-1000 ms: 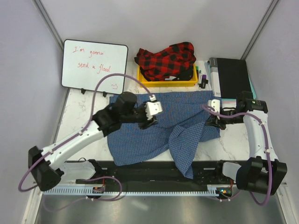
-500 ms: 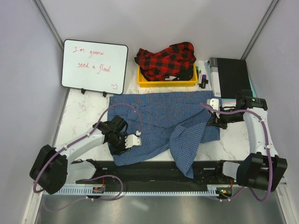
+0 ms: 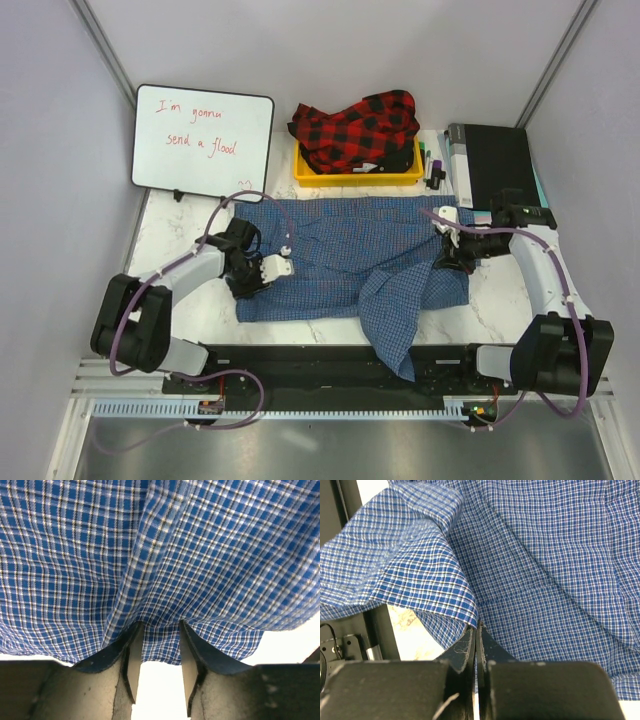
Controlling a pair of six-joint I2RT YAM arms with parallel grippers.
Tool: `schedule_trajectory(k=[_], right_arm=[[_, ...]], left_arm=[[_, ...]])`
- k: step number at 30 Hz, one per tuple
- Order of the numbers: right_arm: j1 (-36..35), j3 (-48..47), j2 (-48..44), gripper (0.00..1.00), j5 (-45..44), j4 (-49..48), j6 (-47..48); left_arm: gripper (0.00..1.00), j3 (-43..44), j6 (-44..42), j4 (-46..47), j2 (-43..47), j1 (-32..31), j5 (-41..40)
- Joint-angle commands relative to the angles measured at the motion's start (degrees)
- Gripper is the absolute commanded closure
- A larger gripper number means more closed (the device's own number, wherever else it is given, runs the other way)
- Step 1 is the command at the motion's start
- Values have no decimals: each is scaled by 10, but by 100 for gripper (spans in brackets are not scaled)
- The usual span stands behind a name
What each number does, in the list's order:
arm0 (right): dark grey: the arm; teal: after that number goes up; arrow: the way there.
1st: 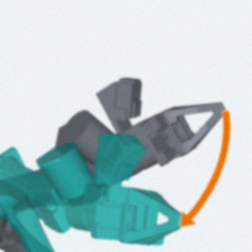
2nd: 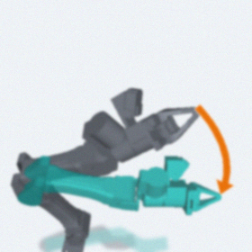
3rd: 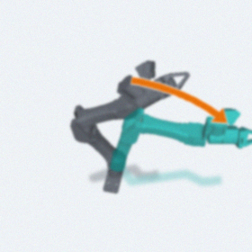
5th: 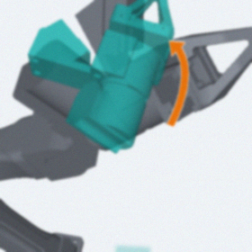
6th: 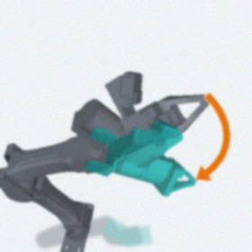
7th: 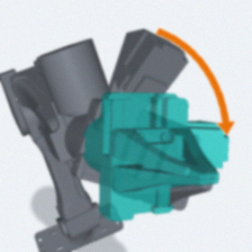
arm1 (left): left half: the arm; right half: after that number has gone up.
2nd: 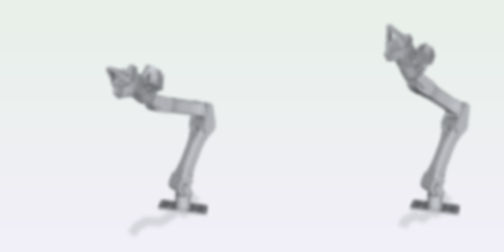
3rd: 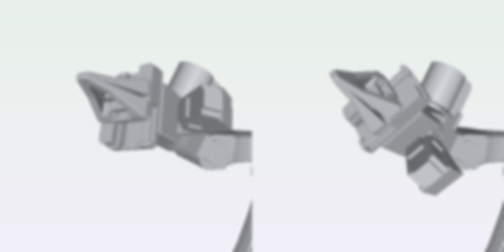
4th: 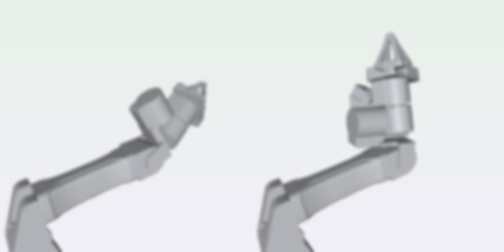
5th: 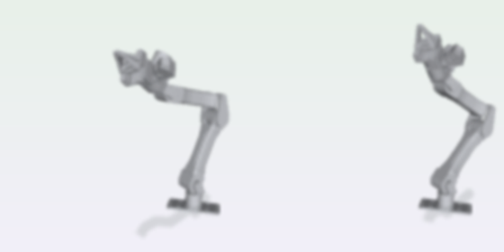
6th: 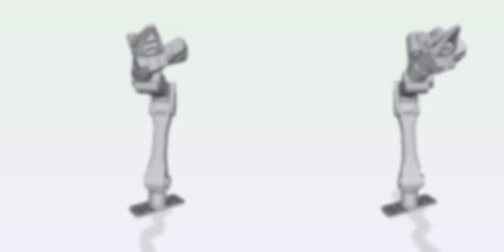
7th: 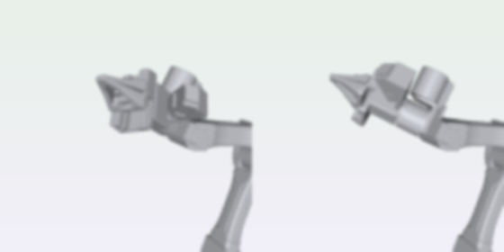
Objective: Fold and stack the long sleeve shirts
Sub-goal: Fold the shirt
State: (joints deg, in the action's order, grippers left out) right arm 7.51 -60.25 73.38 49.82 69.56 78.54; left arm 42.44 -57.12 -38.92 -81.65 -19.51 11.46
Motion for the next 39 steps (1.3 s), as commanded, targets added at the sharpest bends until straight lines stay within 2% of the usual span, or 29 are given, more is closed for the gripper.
schedule_trajectory(k=[1,6,10,17,23,26,27,31,33,34,36,39], right_arm=[[-9,-16,5,100,9,-30,-39],[-9,7,-12,100,-8,-22,-26],[-9,13,-22,100,-10,-16,-27],[-9,9,-25,100,-17,-17,-36],[-9,7,-28,100,-20,-13,-36],[-9,7,-27,100,-18,-10,-33],[-9,7,-27,100,-18,-9,-33],[-9,2,-34,100,-20,8,-23],[-9,4,-42,100,-24,20,-16],[-9,4,-52,100,-26,24,-16],[-9,5,-61,100,-26,42,-9],[-9,2,-88,100,-23,68,0]], left_arm=[[54,19,-58,-53,59,5,77],[53,-8,-57,-122,162,0,113],[53,-57,-33,-156,228,-47,88],[52,-131,15,-114,258,-133,6],[52,-171,9,-81,268,-142,-48],[53,-189,-4,-74,275,-142,-46],[54,-192,-5,-75,270,-142,-43],[82,-184,-7,-97,279,-142,-20],[88,-170,-10,-123,292,-142,0],[95,-164,-10,-134,303,-142,16],[98,-143,-11,-176,316,-142,31],[98,-122,-32,-203,356,-142,41]])
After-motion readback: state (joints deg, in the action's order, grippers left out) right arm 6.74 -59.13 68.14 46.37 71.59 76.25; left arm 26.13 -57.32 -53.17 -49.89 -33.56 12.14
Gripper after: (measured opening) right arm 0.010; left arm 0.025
